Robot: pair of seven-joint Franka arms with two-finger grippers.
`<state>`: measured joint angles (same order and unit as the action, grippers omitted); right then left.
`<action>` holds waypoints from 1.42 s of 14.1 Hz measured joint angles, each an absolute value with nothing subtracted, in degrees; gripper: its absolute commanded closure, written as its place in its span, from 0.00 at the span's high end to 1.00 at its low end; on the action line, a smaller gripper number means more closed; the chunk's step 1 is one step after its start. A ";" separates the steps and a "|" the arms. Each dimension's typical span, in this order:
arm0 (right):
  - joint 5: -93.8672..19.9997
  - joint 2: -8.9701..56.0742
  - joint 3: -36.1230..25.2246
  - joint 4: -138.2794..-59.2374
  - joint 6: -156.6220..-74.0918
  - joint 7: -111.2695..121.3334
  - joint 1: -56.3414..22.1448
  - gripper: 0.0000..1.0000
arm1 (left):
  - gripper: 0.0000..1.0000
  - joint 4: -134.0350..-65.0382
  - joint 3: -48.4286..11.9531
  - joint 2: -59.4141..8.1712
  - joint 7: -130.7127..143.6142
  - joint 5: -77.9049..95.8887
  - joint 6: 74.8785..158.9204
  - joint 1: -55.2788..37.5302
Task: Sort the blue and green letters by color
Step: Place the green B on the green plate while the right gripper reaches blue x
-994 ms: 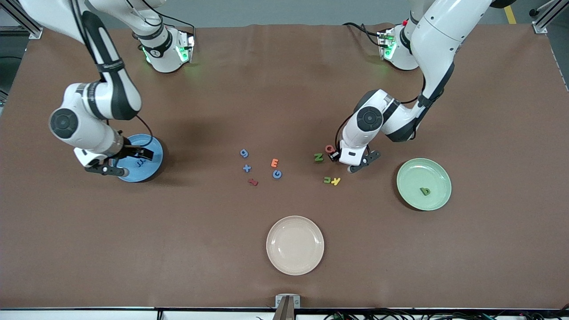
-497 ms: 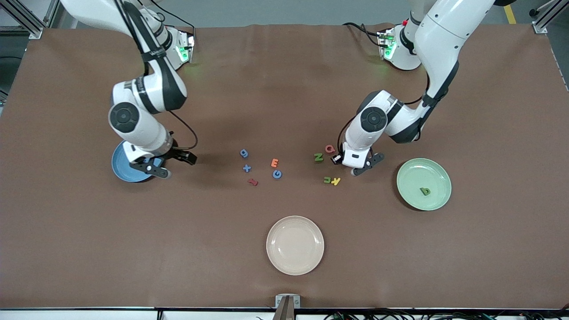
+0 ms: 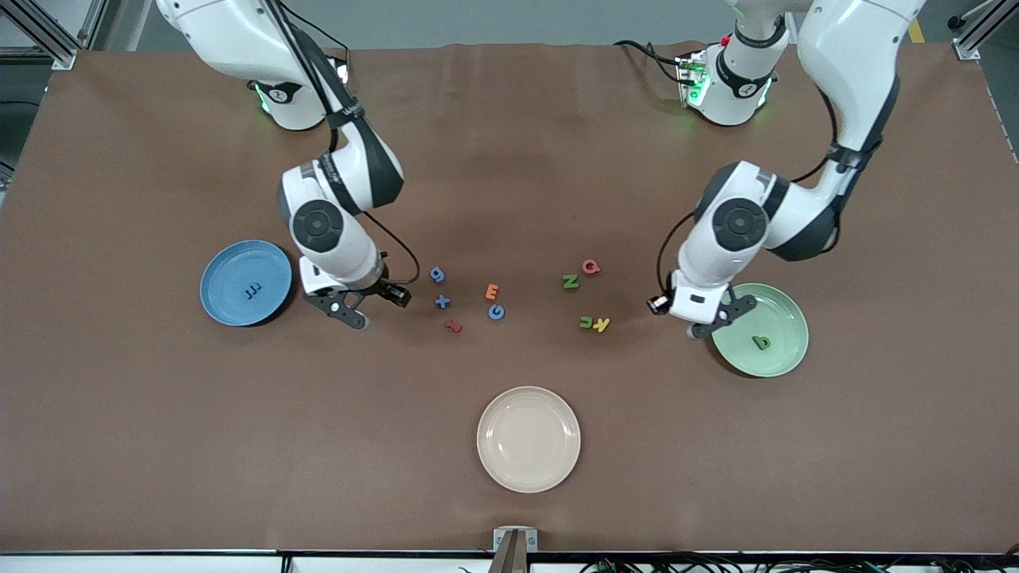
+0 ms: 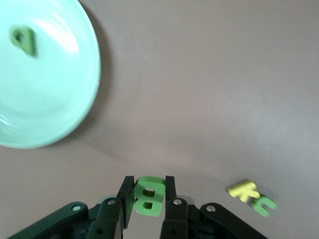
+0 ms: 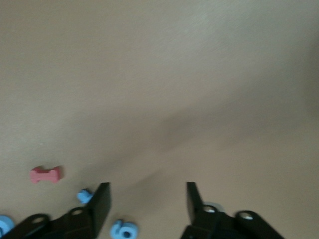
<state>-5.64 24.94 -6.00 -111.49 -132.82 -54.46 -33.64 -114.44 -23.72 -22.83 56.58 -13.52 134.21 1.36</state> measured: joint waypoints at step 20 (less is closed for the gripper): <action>-5.66 38.09 -6.07 -100.78 -134.54 -67.06 -40.82 0.56 | 0.69 -115.16 -23.29 -29.69 24.69 -23.18 139.57 25.54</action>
<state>-5.66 38.09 -6.07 -100.78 -134.54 -67.06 -40.82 -115.16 -23.29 -29.69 24.69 -23.18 139.57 25.54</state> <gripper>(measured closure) 0.436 0.692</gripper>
